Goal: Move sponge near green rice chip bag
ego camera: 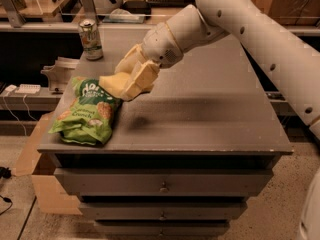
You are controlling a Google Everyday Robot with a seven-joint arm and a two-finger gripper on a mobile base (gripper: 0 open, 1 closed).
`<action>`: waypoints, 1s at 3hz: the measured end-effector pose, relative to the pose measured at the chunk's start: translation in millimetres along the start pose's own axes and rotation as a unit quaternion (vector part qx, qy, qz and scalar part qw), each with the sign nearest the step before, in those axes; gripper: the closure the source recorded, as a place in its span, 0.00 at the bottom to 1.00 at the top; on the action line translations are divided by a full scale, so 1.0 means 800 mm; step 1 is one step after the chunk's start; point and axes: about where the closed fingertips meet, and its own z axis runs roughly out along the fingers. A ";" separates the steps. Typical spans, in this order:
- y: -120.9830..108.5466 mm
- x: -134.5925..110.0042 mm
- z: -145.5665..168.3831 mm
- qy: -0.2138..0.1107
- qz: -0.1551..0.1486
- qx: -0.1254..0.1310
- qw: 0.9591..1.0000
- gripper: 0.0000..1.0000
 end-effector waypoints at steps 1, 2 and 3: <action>0.005 0.006 0.022 0.004 -0.002 -0.017 1.000 0.84; 0.007 0.013 0.035 0.007 -0.001 -0.029 1.000 0.61; 0.008 0.019 0.044 0.011 0.003 -0.038 0.999 0.38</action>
Offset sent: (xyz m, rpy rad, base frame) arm -0.0070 0.0175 -0.0352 -0.0373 0.0405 0.0621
